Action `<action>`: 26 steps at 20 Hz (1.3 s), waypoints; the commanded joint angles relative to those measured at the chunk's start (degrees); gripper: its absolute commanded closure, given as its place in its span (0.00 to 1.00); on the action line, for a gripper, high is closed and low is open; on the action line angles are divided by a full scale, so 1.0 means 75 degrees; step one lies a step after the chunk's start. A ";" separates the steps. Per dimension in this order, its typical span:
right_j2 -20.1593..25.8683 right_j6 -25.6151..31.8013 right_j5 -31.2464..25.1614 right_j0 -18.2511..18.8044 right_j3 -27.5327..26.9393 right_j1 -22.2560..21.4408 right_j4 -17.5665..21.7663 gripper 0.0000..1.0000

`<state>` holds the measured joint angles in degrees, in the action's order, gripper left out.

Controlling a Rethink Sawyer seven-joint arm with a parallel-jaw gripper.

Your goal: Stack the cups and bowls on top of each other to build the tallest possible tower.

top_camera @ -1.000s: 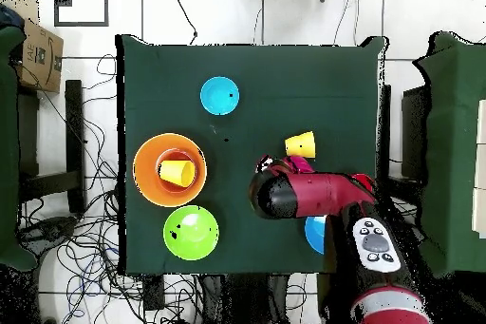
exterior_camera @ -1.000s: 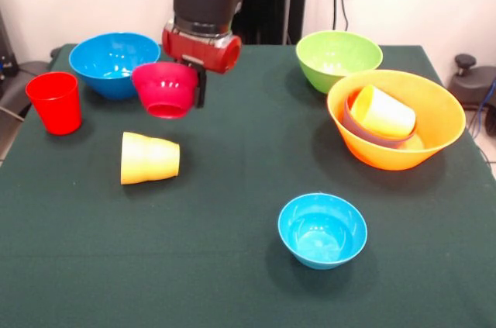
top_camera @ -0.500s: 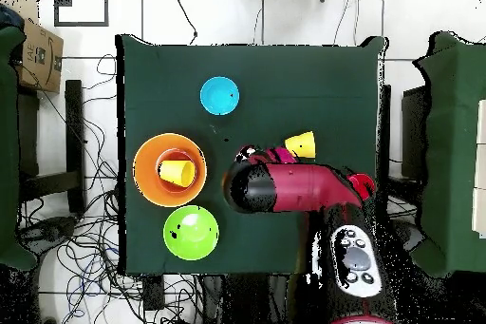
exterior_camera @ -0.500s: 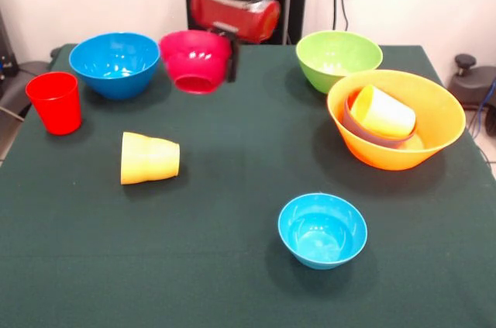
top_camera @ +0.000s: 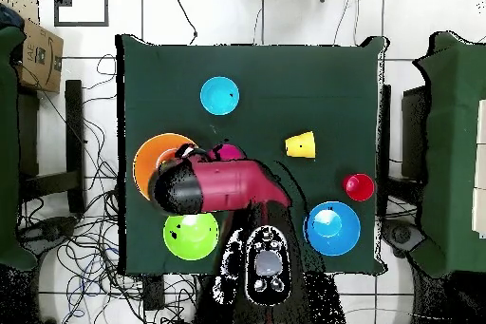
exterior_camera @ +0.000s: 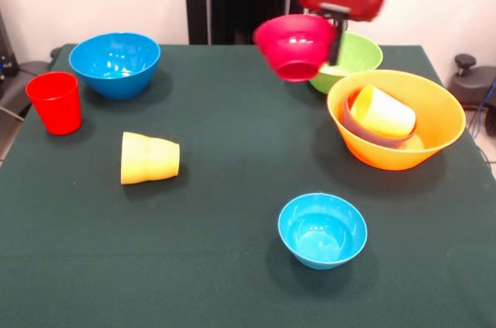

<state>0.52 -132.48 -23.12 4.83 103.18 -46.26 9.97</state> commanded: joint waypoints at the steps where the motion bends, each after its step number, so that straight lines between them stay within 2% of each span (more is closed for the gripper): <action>1: -0.0034 -0.1836 -0.0354 -0.0662 0.0039 0.0525 -0.0862 1.00; 5: -0.0445 -0.2139 -0.0447 -0.1375 -0.0310 0.0804 -0.1195 1.00; 9: -0.0705 -0.2147 -0.0573 -0.1759 -0.0523 0.0966 -0.1501 1.00; 17: -0.0972 -0.2021 -0.0746 -0.2159 -0.0966 0.1246 -0.1987 1.00; 26: -0.1203 -0.1830 -0.0717 -0.2378 -0.1207 0.1549 -0.2379 1.00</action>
<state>-9.01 -135.62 -23.09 -12.33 97.93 -38.80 -5.16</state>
